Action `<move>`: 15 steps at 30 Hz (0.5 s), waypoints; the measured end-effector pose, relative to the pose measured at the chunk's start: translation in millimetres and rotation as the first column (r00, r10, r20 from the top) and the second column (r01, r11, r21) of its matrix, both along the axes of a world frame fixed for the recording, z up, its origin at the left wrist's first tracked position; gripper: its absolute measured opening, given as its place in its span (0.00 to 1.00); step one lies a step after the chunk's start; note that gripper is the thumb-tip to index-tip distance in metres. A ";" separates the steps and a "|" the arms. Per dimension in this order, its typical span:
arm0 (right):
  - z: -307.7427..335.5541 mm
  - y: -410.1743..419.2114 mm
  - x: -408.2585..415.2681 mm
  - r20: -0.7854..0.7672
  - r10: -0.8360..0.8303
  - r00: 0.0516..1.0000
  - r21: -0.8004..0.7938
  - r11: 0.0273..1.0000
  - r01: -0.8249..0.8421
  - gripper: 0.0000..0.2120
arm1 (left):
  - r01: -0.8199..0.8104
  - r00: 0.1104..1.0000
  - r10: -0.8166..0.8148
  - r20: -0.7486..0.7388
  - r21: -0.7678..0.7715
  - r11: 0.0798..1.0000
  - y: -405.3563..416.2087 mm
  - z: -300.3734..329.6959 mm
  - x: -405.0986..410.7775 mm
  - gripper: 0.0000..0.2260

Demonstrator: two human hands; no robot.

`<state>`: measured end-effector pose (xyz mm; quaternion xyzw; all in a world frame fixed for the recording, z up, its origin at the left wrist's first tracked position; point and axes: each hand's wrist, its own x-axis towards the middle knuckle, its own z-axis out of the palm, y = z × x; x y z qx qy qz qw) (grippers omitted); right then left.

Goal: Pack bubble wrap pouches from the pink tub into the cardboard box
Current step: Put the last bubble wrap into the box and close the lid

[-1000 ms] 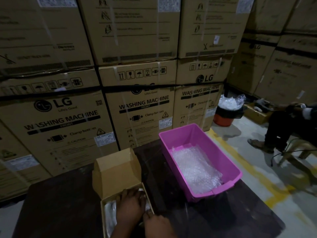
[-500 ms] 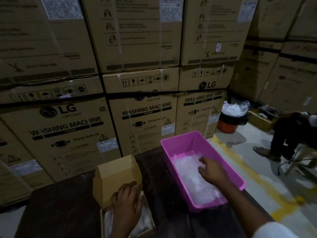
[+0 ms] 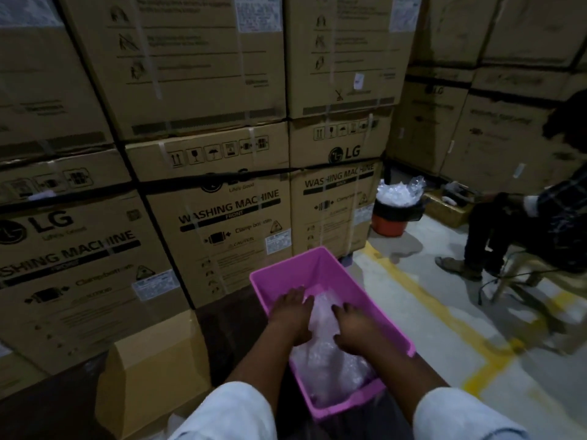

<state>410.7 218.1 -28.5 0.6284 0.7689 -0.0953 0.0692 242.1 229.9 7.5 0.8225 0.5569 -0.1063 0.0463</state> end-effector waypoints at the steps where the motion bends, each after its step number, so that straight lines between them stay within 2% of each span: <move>1: -3.7 -1.2 2.0 0.006 0.003 1.000 -0.018 1.000 -0.003 0.35 | -0.003 0.999 0.000 -0.046 -0.052 0.999 4.5 -10.5 2.2 0.39; 5: -12.9 -0.8 6.0 0.040 0.028 0.999 -0.058 0.998 -0.025 0.31 | -0.027 0.989 -0.009 -0.146 -0.241 0.970 19.3 -37.5 11.0 0.40; 8: -18.3 1.8 3.1 0.049 0.057 0.997 -0.102 0.993 -0.052 0.28 | -0.022 0.992 -0.019 -0.128 -0.313 0.949 27.1 -47.0 16.9 0.38; 15: -26.4 8.3 -8.5 0.112 0.121 0.986 -0.123 0.987 -0.107 0.23 | -0.008 0.998 -0.005 -0.058 -0.225 0.974 27.9 -63.7 14.9 0.32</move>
